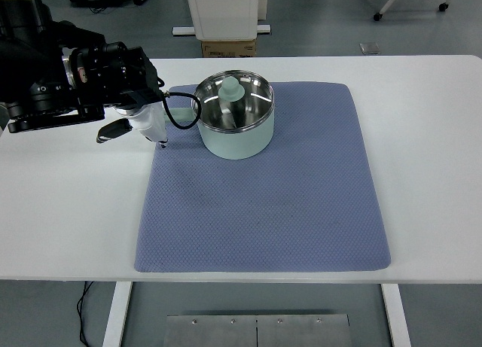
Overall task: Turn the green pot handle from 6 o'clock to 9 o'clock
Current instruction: 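Continue rotating the saucepan with the left hand until handle points sideways, then lift the left hand up off the saucepan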
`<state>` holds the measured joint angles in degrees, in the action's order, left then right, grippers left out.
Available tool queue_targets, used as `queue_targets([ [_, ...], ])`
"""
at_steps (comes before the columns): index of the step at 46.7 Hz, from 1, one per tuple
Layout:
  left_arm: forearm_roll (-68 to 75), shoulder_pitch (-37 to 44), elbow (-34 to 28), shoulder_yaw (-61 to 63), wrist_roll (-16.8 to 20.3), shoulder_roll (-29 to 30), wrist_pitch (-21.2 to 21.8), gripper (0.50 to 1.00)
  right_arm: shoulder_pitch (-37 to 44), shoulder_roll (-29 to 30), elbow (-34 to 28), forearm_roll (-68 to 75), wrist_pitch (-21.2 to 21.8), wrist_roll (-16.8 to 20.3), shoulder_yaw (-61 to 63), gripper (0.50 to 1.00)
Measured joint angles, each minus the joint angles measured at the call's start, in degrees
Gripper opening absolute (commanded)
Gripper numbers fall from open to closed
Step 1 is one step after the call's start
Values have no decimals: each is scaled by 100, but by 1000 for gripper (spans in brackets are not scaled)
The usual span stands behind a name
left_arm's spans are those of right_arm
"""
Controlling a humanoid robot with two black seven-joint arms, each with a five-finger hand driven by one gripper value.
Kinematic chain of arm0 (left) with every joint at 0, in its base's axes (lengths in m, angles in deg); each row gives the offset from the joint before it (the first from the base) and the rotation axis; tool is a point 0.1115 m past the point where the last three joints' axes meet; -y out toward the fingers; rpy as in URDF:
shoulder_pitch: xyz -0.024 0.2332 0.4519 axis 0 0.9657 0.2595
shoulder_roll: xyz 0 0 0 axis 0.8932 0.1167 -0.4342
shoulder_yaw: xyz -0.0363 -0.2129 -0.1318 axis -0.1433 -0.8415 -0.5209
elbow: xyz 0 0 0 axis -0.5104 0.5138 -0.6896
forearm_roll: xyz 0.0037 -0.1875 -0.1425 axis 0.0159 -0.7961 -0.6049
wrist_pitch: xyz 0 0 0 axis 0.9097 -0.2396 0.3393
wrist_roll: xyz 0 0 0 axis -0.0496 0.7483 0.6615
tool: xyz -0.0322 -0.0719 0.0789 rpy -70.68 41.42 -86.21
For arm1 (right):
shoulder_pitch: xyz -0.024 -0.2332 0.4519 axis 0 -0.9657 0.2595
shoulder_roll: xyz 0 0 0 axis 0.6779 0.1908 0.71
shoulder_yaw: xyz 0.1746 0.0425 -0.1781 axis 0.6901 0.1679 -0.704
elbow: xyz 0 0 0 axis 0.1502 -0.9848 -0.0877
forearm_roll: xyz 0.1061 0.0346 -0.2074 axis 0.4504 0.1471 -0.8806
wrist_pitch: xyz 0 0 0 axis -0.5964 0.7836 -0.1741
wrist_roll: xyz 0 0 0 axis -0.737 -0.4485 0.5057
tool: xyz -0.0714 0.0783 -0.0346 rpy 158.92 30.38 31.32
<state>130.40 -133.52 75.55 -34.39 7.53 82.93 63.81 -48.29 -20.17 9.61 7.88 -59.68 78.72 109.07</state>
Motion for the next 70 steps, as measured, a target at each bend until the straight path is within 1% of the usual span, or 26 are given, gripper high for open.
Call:
queue_targets([
  [11, 135, -12, -21, -24, -48, 15, 0, 1000, 0, 0, 1, 0, 0, 0, 0, 1000],
  [20, 123, -181, 118, -205, 25, 102, -34, 1000, 0, 0, 1, 0, 0, 0, 0, 1000],
  [27, 128, -321, 454, -454, 40, 198, -246, 1000, 0, 0, 0, 0, 0, -1, 0, 1000],
  [41, 151, -466, 858, -890, 41, 265, -697, 1000, 0, 0, 2, 0, 0, -1, 0, 1000],
  [54, 110, -430, 1279, -1671, 47, 298, -1314, 1000, 0, 0, 0, 0, 0, 0, 0, 1000],
  [62, -2, -397, 1411, -2126, 41, 290, -1349, 1000, 0, 0, 0, 0, 0, -1, 0, 1000],
  [70, -707, -401, 1407, -2676, 37, 280, -1350, 1000, 0, 0, 3, 0, 0, -1, 0, 1000],
])
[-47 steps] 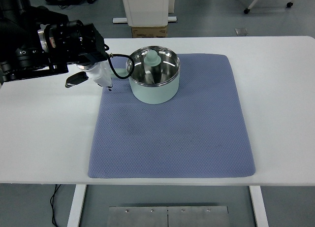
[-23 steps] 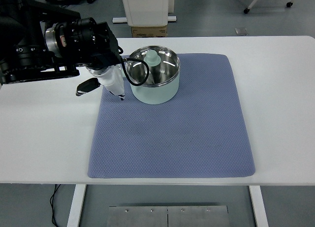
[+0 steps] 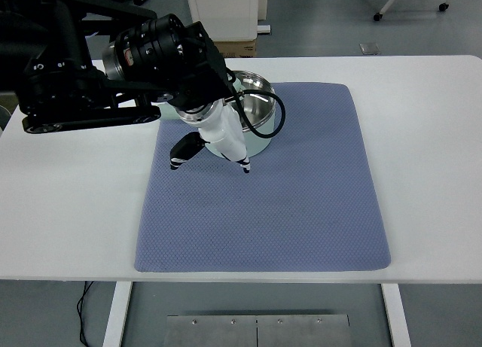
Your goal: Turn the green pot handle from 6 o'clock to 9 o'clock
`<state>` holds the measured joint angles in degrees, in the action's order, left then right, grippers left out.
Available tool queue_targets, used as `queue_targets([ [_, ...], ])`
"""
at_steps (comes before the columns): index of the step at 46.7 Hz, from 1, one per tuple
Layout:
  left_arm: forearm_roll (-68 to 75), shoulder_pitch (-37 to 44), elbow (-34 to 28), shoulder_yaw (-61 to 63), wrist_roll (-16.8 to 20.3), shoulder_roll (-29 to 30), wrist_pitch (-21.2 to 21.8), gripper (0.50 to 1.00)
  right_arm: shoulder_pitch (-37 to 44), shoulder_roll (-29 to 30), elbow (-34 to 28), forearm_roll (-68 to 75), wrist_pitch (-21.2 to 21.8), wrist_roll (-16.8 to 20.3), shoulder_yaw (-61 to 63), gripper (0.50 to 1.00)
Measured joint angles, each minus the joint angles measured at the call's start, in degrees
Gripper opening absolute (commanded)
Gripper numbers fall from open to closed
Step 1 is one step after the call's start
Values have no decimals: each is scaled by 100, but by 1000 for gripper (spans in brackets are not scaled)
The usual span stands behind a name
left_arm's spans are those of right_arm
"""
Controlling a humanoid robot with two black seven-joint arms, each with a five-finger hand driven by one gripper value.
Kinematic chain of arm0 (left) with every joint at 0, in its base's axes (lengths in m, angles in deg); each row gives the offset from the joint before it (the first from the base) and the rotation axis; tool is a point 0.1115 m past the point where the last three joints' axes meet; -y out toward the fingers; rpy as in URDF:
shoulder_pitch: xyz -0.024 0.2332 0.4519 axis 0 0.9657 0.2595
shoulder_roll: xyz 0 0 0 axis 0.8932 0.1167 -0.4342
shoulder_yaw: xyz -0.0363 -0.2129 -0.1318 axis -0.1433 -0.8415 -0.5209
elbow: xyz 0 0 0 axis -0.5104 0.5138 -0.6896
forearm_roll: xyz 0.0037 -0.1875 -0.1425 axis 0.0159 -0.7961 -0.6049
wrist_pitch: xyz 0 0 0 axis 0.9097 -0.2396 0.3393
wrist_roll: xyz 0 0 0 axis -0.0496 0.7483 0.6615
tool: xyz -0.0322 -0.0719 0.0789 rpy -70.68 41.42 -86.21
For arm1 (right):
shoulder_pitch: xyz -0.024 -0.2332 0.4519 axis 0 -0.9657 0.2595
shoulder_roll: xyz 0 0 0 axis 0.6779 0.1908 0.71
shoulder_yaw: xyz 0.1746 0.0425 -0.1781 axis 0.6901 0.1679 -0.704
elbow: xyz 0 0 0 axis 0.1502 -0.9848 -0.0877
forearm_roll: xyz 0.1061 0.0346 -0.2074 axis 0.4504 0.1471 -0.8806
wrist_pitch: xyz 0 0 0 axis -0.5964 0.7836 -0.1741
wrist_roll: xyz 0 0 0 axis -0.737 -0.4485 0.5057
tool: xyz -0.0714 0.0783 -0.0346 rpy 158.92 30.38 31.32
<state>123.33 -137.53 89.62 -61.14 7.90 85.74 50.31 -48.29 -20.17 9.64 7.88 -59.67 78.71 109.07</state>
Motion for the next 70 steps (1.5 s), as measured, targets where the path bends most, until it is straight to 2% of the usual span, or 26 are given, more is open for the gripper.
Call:
queue_targets([
  [8, -1009, 2, -438, -309, -14, -3, 0, 1000, 0, 0, 0, 0, 0, -1, 0, 1000],
  [21, -4128, 253, -2278, -455, -68, -14, 36, 1000, 0, 0, -2, 0, 0, 0, 0, 1000],
  [30, -5434, 501, -2790, -433, -72, 22, 575, 1000, 0, 0, 0, 0, 0, 0, 0, 1000],
  [43, -5887, 1048, -3516, -426, -62, 28, 1186, 1000, 0, 0, -1, 0, -1, 0, 0, 1000],
  [53, -5904, 1473, -3693, -456, -52, 121, 2447, 1000, 0, 0, -2, 0, 0, 0, 0, 1000],
  [57, -6114, 1603, -3700, -470, -45, 217, 2824, 1000, 0, 0, -3, 0, 0, 1, 0, 1000],
  [70, -8811, 2070, -3947, -595, -33, 292, 2922, 1000, 1, 0, -3, 0, -1, 0, 0, 1000],
])
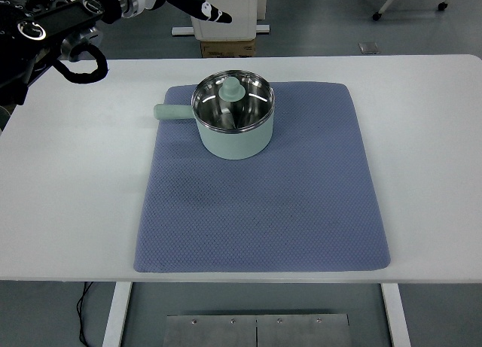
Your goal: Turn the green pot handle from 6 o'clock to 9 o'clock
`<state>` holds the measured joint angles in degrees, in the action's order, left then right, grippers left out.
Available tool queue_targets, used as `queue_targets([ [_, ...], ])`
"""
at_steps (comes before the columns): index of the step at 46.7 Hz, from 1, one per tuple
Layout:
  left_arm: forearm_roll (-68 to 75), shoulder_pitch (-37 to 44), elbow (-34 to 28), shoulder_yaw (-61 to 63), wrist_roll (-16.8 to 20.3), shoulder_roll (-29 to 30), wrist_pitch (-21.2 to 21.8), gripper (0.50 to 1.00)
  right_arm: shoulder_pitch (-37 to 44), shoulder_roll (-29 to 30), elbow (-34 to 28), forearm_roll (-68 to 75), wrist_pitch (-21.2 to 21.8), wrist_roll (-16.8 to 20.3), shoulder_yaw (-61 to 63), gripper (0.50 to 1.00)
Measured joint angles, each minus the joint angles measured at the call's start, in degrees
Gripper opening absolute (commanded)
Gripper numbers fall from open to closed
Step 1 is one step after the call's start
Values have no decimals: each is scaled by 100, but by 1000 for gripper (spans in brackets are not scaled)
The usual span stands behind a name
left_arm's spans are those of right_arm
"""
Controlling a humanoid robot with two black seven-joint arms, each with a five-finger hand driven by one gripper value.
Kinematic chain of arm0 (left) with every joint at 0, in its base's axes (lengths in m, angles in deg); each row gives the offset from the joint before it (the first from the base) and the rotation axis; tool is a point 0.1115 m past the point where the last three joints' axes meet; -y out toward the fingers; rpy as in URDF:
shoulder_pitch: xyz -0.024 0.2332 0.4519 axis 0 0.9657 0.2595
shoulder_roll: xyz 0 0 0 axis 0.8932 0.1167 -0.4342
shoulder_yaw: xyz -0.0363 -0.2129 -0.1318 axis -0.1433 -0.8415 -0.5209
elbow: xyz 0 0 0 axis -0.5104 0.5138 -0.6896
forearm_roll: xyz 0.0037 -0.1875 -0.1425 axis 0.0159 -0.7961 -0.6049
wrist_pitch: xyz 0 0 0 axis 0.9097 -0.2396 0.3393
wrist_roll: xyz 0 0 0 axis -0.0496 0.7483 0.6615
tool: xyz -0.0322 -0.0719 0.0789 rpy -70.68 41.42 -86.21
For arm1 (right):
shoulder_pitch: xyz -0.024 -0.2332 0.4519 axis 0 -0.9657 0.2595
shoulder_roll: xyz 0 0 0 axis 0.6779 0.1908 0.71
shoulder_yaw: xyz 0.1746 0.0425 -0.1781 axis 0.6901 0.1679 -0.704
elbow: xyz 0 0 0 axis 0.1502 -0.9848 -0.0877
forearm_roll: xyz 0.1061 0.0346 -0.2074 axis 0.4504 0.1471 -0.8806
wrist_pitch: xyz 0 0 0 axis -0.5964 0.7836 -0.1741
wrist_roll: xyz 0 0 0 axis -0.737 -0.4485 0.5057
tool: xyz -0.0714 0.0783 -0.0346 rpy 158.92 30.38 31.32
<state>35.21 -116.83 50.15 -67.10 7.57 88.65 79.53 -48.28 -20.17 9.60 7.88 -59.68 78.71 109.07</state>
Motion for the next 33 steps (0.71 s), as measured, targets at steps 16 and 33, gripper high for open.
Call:
queue_targets([
  [16, -1308, 950, -122, -605, -9, 489, -56, 1000, -2, 0, 2, 0, 0, 0, 1, 1000],
  [33, -1566, 2004, -141, -2284, -27, 833, -234, 1000, 0, 0, 0, 0, 0, 0, 0, 1000],
])
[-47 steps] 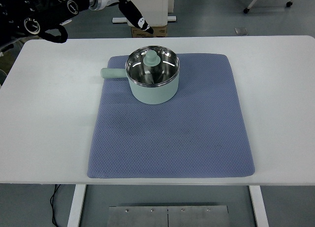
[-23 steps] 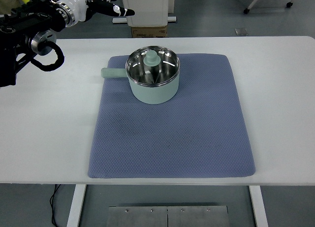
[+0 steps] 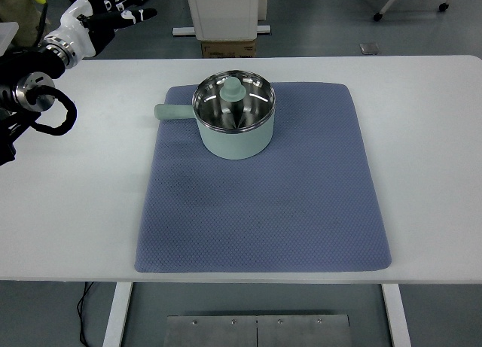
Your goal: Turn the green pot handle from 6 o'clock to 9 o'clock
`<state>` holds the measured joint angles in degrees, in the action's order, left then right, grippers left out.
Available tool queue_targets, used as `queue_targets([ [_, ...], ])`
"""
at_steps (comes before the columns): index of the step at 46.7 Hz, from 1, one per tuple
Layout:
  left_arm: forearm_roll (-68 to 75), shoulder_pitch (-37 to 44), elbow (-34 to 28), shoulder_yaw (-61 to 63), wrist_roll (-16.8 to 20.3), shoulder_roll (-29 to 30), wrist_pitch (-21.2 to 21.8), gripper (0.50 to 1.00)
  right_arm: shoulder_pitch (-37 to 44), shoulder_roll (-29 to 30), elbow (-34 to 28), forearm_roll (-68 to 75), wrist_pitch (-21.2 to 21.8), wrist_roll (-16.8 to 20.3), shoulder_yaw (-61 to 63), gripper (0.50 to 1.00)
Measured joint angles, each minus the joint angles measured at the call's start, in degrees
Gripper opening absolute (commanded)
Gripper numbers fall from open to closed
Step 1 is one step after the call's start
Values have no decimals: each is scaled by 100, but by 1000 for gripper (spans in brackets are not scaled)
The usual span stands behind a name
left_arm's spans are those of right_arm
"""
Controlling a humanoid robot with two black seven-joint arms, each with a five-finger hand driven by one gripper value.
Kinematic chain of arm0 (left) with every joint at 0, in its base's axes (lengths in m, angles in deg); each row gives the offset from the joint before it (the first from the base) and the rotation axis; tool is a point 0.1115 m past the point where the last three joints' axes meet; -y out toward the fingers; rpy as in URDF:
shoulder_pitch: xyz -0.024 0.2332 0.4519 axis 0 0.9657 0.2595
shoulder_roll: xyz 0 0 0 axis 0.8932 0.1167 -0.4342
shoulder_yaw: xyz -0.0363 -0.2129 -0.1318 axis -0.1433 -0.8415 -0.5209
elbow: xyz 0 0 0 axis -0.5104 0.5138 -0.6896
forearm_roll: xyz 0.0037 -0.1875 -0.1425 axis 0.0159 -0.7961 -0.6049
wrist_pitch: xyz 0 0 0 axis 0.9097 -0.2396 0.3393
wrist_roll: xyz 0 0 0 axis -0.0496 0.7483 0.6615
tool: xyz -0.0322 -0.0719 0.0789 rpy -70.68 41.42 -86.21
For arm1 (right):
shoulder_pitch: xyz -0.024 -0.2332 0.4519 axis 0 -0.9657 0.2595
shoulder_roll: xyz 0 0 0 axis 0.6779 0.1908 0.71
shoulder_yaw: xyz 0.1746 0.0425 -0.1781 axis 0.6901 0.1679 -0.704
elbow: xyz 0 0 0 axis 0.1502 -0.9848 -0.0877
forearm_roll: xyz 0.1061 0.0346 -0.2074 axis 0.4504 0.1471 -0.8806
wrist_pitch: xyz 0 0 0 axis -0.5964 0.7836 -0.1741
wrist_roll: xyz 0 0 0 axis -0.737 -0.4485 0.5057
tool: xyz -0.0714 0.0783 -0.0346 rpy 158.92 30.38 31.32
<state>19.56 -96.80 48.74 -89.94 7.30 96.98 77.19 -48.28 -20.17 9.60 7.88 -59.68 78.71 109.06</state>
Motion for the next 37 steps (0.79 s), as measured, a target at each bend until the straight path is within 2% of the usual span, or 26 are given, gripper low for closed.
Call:
queue_targets([
  [19, 1, 1079, -23, -1330, -2, -92, -74, 1000, -2, 0, 3, 0, 0, 1, 1, 1000],
  [37, 1, 1563, -22, -1859, 2, -455, -73, 1000, -2, 0, 1, 0, 0, 1, 1, 1000],
])
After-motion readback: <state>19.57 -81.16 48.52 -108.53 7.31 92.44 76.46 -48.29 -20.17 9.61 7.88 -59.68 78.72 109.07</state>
